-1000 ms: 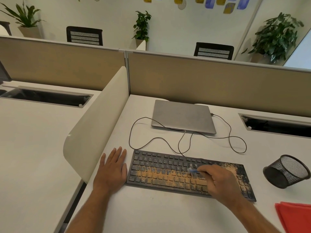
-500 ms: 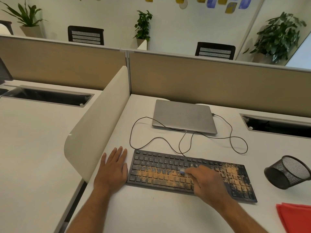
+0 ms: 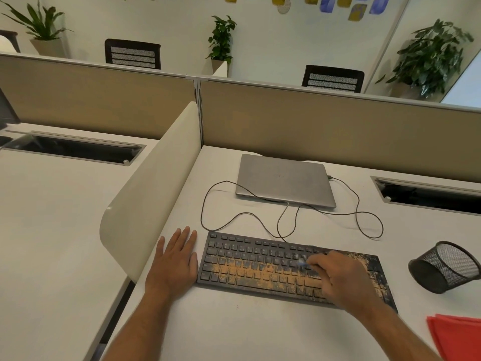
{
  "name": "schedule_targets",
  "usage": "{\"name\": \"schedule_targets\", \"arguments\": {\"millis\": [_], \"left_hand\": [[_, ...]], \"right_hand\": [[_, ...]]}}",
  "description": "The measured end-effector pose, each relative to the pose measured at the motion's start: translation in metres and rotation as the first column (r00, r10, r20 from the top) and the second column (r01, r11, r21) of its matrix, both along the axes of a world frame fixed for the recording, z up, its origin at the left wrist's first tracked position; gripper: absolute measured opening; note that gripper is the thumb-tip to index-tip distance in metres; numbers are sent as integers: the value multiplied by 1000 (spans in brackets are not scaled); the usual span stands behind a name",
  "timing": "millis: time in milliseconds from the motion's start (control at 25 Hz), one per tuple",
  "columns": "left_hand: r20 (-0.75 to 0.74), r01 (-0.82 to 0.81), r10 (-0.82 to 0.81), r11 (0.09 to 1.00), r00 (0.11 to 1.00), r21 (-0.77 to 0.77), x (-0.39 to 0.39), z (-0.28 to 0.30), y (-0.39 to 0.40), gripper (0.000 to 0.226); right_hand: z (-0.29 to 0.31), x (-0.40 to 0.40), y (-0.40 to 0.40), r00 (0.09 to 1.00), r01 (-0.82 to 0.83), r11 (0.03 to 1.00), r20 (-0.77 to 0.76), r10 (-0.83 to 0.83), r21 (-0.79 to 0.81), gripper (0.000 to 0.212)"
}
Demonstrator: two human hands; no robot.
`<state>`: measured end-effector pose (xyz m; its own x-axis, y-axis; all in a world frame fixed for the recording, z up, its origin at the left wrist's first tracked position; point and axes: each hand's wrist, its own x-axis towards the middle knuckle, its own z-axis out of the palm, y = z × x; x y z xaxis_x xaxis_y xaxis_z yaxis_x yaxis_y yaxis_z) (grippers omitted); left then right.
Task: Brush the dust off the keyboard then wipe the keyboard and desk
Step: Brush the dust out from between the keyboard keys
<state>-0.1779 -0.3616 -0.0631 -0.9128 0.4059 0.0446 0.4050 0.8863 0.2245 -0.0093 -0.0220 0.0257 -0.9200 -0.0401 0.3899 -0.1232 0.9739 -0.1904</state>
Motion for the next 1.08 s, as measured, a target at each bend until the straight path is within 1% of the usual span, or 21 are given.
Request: {"name": "schedule_targets", "arguments": {"millis": [40,120,160,240,320,360,440,480,520,600,720,760,880,1000,1080], "left_hand": [[-4,0,0,1000,1000,0,0,0,0,77],[-6,0,0,1000,1000,1,0,0,0,77],[-6,0,0,1000,1000,4,0,0,0,77],[-7,1,-1,1000,1000,9,0,0,0,77],[-11,0,0,1000,1000,15,0,0,0,76],[-14,-1,1,1000,1000,16,0,0,0,76],[-15,0,0,1000,1000,13,0,0,0,76],[-14,0,0,1000,1000,14,0,-1,-1,76],[-14,0,0,1000,1000,16,0,-1,-1,75],[-12,1,-1,1000,1000,14,0,-1,0,75],[-12,-3,3,1000,1000,13,0,-1,0,75],[-11,-3,3,1000,1000,13,0,-1,0,76],[-6,1,-1,1000,1000,1,0,0,0,76],[-8,-2,2,1000,1000,3,0,-1,-1,76],[-7,1,-1,1000,1000,6,0,-2,-1,75]], "right_hand": [[-1,2,2,1000,-22,1000,2,22,2,20],[-1,1,3,999,-27,998,-39,25,-59,11],[0,-1,2,998,-16,997,-58,12,-77,13],[-1,-4,0,999,-17,1000,-31,16,-19,13],[-2,-4,-3,999,-50,999,21,50,8,25],[0,-5,-3,999,-49,999,24,49,-14,24],[1,-7,-2,999,-31,996,-15,30,-84,11],[2,-9,-3,999,-21,995,-34,17,-101,12],[1,-9,-5,999,-31,996,-33,28,-86,15],[-4,-9,-8,998,-63,995,3,64,-72,14],[-5,-12,-12,999,-33,984,-4,33,-174,15],[-5,-14,-15,1000,-24,983,-10,23,-182,16],[-8,-16,-24,998,-67,990,9,68,-121,21],[-11,-20,-25,999,-36,978,13,40,-205,16],[-8,-22,-29,999,-33,983,13,36,-179,16]]}}
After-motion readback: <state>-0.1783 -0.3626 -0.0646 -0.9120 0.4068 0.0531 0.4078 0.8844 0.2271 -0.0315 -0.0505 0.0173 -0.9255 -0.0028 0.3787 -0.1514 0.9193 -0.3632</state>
